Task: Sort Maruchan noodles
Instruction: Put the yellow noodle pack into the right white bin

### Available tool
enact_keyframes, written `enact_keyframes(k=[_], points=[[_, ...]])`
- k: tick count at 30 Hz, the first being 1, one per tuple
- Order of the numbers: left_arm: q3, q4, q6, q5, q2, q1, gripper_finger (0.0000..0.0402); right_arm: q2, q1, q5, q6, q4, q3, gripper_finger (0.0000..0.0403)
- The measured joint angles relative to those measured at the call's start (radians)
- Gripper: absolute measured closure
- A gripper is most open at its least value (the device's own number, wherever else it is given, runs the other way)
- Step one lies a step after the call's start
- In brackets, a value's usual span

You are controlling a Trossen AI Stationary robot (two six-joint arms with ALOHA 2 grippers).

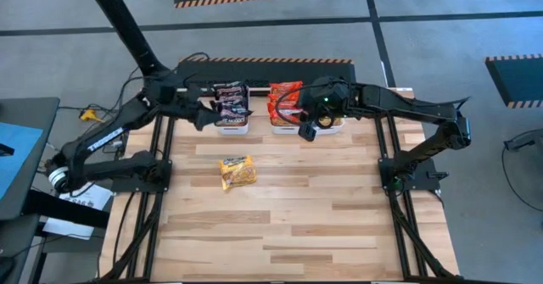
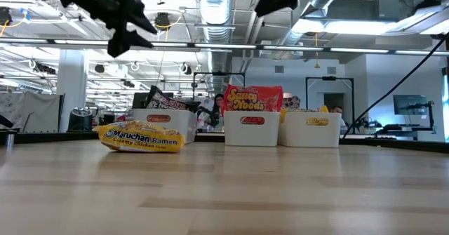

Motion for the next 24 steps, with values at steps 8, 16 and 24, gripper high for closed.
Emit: enact_keyframes(k=[8, 16, 24], points=[[0.000, 0.001, -0.035, -0.007, -0.131, -0.041, 0.0237, 0.011, 0.079, -0.047, 0.010, 0.200, 0.000, 0.0225], [0.000, -0.001, -0.027, -0.005, -0.149, -0.069, 0.0237, 0.124, 0.150, -0.045, -0.053, 0.462, 0.000, 0.0229], [0.000, -0.002, -0.024, 0.000, -0.149, -0.101, 0.0237, 0.284, 0.185, -0.042, -0.115, 0.657, 0.001, 0.0229]])
